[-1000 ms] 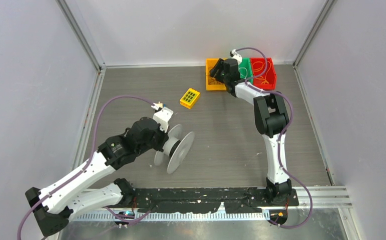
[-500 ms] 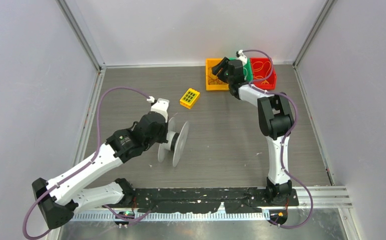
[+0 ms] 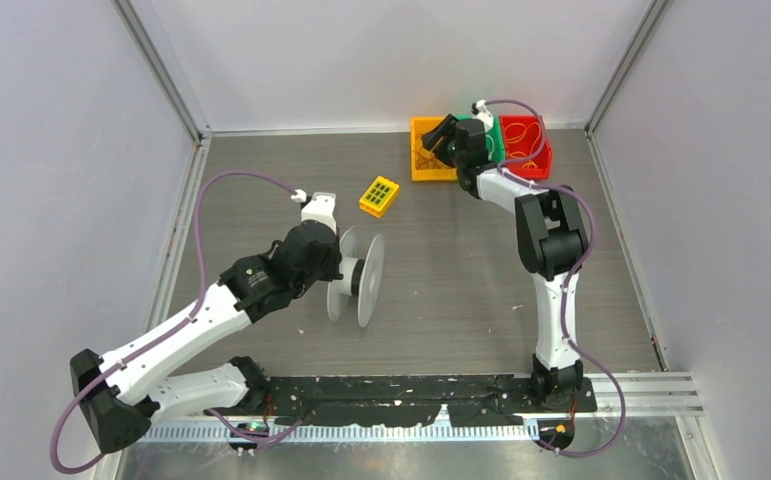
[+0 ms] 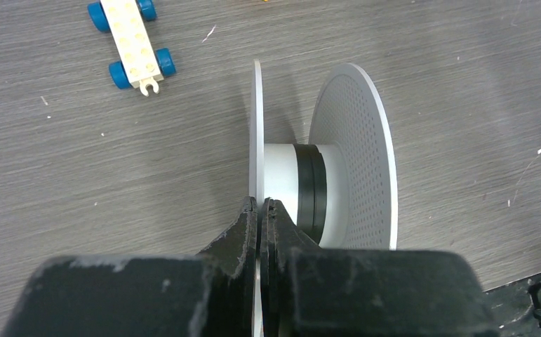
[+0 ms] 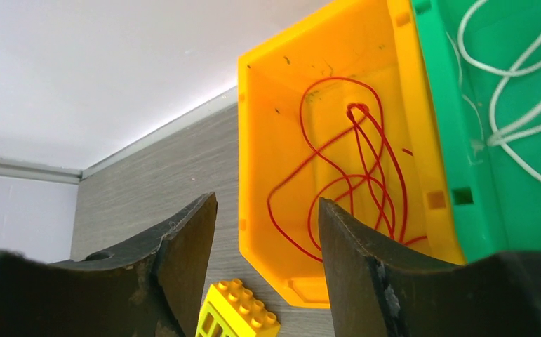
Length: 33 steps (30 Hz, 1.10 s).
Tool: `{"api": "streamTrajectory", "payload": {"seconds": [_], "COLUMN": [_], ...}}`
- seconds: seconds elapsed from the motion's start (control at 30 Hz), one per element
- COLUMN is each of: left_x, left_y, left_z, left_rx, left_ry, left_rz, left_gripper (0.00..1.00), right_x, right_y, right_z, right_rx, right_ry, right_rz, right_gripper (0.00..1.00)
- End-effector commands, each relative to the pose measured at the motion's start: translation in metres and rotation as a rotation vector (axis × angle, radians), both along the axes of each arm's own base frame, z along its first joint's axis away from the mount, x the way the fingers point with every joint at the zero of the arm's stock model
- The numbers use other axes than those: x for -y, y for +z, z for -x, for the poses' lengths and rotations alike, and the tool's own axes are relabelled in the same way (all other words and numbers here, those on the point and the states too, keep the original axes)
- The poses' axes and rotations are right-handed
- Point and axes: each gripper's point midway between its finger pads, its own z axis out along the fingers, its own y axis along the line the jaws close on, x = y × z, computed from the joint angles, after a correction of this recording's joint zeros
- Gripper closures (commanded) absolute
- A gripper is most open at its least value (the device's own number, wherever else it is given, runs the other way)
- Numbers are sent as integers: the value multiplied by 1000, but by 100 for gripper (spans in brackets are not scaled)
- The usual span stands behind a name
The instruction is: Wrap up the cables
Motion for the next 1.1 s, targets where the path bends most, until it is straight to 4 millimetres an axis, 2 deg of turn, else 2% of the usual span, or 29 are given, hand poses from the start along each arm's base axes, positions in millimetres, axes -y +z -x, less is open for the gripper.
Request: {"api": "streamTrajectory", "payload": {"seconds": [0.0, 0.27, 0.43, 0.5, 0.6, 0.67, 0.73, 0.77, 0.8, 0.83, 0.87, 0.9, 0.93, 0.97, 1.0, 1.03, 1.07], "left_x": [15, 18, 22, 22, 22, 22, 23, 24, 24, 25, 26, 26, 26, 25, 24, 23, 21], "left_y": [29, 23, 21, 20, 19, 21, 24, 26, 27, 29, 31, 32, 34, 36, 39, 43, 48], "left_z": [-16, -15, -14, -13, -12, -11, -10, -10, -10, -9, -9, -8, -8, -8, -7, -7, -7], "left_rx": [81, 63, 53, 48, 45, 44, 47, 48, 49, 51, 51, 50, 52, 57, 63, 72, 83], "left_ry": [41, 26, 17, 13, 11, 7, 0, -4, -6, -11, -14, -17, -20, -23, -26, -29, -31], "left_rz": [129, 120, 125, 127, 125, 131, 142, 148, 152, 158, 162, 163, 164, 162, 159, 156, 155], "left_gripper": [100, 100, 99, 93, 85, 75, 68, 66, 65, 63, 61, 60, 58, 57, 56, 55, 55], "right_x": [-1, -4, 2, 3, 4, 5, 7, 8, 12, 11, 12, 11, 15, 15, 19, 21, 24], "right_y": [34, 27, 26, 25, 30, 42, 72, 79, 101, 110, 137, 148, 177, 187, 214, 225, 253], "right_z": [-22, -43, -46, -47, -46, -42, -36, -34, -31, -27, -20, -15, -6, 2, 12, 21, 35], "right_rx": [83, 101, 90, 88, 98, 125, 170, 173, 199, 200, 233, 242, 283, 287, 328, 324, 369], "right_ry": [-23, -22, -55, -59, -48, -38, -20, -13, -13, 9, 32, 57, 64, 86, 93, 109, 120], "right_rz": [-46, -69, -85, -80, -73, -69, -61, -46, -46, -37, -42, -28, -25, -4, 15, 26, 48], "right_gripper": [39, 45, 46, 53, 83, 93, 94, 95, 95, 95, 95, 95, 95, 95, 95, 95, 95]}}
